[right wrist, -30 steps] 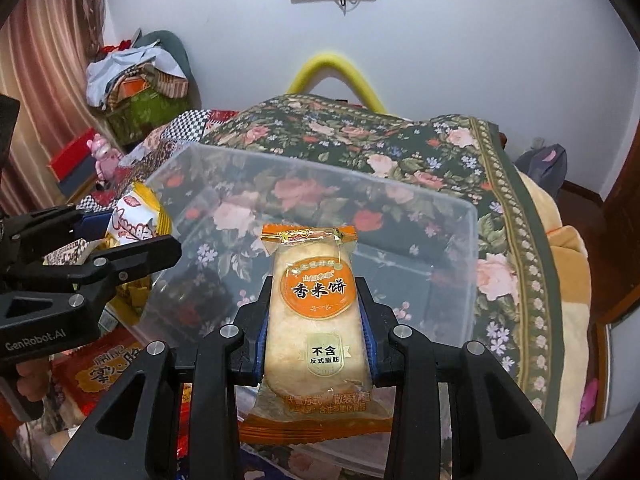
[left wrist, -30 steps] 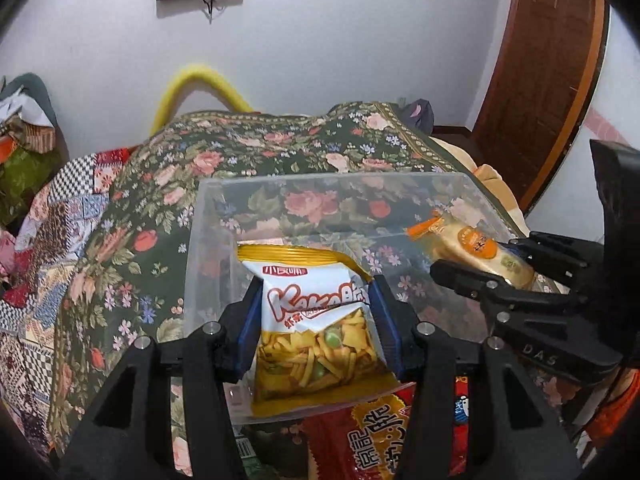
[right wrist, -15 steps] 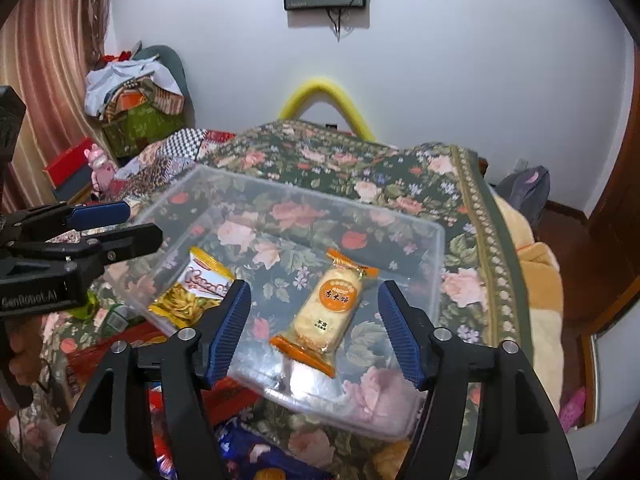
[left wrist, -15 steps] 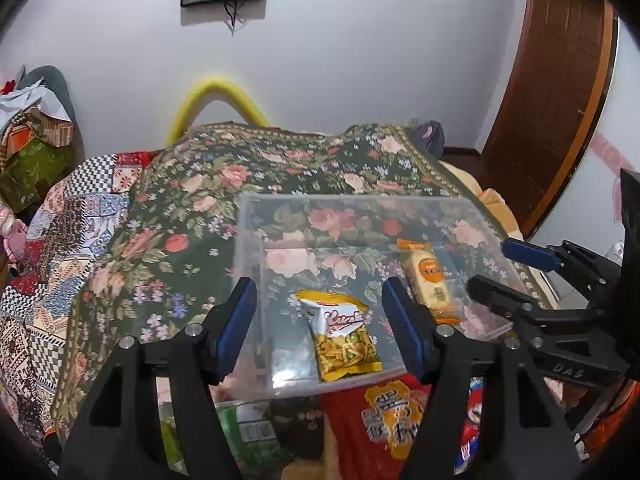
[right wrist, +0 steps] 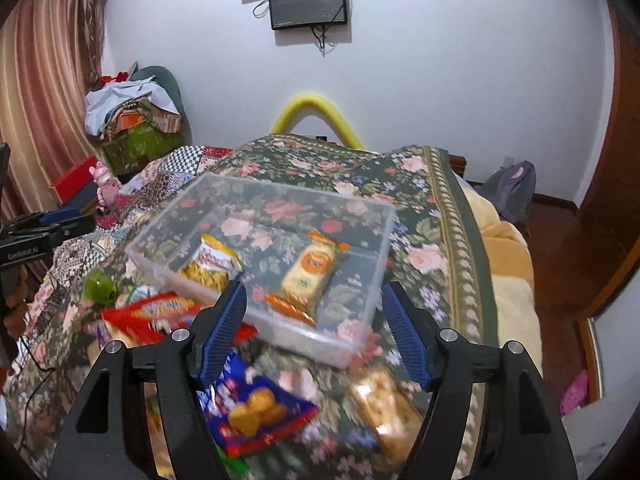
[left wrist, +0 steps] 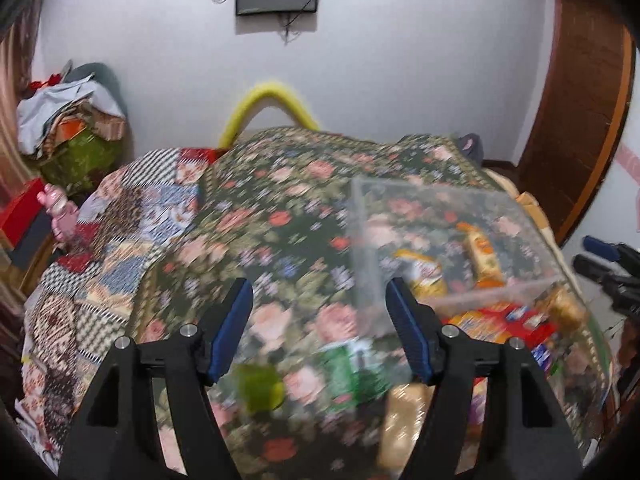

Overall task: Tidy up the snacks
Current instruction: 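Grasp the green jelly cup with left tool while right tool grasps the puffed snack bag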

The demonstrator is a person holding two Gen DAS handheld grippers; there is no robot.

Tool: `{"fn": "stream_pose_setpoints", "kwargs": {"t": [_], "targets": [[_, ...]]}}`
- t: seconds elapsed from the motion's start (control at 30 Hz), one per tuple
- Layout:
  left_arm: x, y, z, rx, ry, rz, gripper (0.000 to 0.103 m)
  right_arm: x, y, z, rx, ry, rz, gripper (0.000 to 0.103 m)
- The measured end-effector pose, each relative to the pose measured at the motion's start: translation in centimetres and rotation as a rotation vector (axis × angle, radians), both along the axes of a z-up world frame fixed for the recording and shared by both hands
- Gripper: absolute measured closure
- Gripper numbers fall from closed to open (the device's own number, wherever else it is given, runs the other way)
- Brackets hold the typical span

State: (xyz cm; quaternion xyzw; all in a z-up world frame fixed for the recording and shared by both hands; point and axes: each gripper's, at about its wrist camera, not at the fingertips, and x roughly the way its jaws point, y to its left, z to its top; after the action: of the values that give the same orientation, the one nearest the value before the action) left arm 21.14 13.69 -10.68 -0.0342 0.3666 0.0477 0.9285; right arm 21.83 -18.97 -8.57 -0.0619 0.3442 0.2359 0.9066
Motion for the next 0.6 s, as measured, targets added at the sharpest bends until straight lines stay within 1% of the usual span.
{"fn": "stream_pose_setpoints", "kwargs": {"t": [0.1, 0.3, 0.43, 0.6], "targets": [[-1.0, 1.5, -1.3, 0.012, 0.034, 0.025, 0.034, -0.8, -1.3, -0.4, -0.024, 0.003, -0.022, 0.036], [-1.9, 3.8, -4.5, -0.009, 0.110, 0.070, 0.034, -1.5, -3.4, -2.2, -0.056, 0.049, -0.063, 0.035], [-1.6, 4.3, -7.1, -0.037, 0.158, 0.084, 0.034, -1.5, -4.4, -4.1, -0.072, 0.097, -0.085, 0.035], [-1.1, 4.2, -9.8, -0.047, 0.204, 0.085, 0.034, -1.2, -4.8, -6.0, -0.102, 0.138, -0.092, 0.035]]}}
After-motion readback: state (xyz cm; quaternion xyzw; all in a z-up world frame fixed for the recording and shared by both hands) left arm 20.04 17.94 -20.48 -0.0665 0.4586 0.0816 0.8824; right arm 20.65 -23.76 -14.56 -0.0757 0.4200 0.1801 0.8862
